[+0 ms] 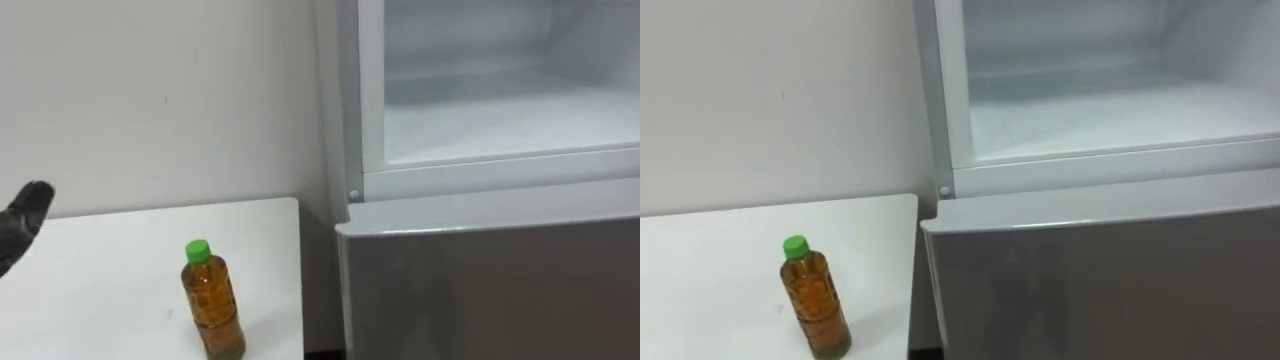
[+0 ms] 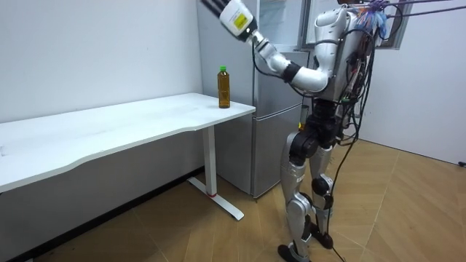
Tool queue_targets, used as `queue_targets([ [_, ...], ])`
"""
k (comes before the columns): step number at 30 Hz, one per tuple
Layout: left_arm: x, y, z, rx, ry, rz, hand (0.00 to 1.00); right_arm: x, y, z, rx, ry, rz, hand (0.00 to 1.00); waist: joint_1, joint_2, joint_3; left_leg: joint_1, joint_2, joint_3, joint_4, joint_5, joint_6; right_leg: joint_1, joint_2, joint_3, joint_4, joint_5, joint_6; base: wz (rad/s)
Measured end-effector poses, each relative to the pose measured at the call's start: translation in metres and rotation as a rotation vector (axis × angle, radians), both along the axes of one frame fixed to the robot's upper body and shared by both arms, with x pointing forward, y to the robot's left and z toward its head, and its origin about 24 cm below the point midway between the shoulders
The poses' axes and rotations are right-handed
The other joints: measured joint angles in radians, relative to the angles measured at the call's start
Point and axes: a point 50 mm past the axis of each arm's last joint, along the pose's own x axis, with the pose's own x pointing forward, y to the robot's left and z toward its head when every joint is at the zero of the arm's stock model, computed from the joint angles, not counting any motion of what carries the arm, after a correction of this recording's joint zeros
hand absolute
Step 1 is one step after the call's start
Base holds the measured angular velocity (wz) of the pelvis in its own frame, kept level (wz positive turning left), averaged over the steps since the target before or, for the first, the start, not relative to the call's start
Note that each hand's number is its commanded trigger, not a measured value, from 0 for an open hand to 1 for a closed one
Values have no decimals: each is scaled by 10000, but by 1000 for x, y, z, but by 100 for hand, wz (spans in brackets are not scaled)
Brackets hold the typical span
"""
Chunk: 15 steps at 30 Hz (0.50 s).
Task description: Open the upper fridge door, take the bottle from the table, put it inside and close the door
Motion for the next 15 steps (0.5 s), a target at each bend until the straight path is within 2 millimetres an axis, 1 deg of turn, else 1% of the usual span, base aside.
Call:
queue_targets([
  [1,-4,5,-11,-420,360,365,0,0,0,0,12,9,-86,0,-11,5,-5,-60,-1,-24,20,0,0,-34,0,-17,8,-15,-3,8],
  [2,-5,6,-15,-606,488,477,0,0,0,0,15,9,-113,0,-2,1,-4,-78,0,-46,20,0,0,-46,1,-36,20,-15,-5,10],
  [3,-6,10,-25,-943,760,695,0,-1,-1,0,2,33,-139,0,29,-13,-8,-92,-2,-100,20,0,0,-36,1,-102,29,-16,-8,16],
  [4,-7,15,-39,-1264,1298,915,0,-1,-2,0,-52,53,-46,0,19,-20,-23,-96,-26,-205,24,0,0,15,-28,-238,26,-25,-14,19],
  [5,-7,17,-48,-1508,1637,987,0,-1,-3,1,-84,47,15,0,-12,-8,-34,-94,-43,-282,24,0,0,40,-39,-265,25,-42,-2,22],
  [7,-14,22,-88,-2519,3204,1347,0,-2,-6,2,-134,-1,81,0,-22,15,-59,-87,-84,-360,18,1,0,101,-78,-388,21,-65,23,14],
  [8,-16,22,-97,-2740,3544,1414,0,-3,-6,2,-125,-4,80,0,-12,-12,-63,-87,-89,-373,17,0,0,116,-88,-428,22,-73,28,14],
  [9,-23,24,-117,-3290,4263,1515,0,-4,-6,3,-98,-4,122,0,-20,-71,-69,-57,-112,-460,4,0,0,184,-107,-501,14,-109,45,17],
  [10,-31,25,-139,-3827,5173,1654,0,-7,-6,3,-112,37,47,0,-21,-121,-106,-29,-140,-524,7,0,1,228,-126,-515,14,-145,65,15],
  [11,-36,24,-152,-4197,5637,1752,0,-7,-6,3,-123,55,44,0,-20,-145,-102,-3,-146,-549,7,0,1,250,-132,-517,11,-153,69,5],
  [13,-55,20,-191,-5318,7226,2034,0,-8,-6,3,-82,104,33,0,36,-285,-77,35,-147,-538,6,0,0,292,-132,-525,8,-162,67,0],
  [14,-65,16,-210,-5669,8101,2152,0,-7,-6,3,-96,121,70,0,120,-303,-75,52,-147,-536,7,-1,0,305,-131,-527,0,-164,67,0],
  [15,-70,13,-219,-5830,8532,2198,0,-6,-6,3,-116,130,86,0,163,-305,-77,68,-147,-536,7,-1,1,320,-131,-522,-2,-165,66,0],
])
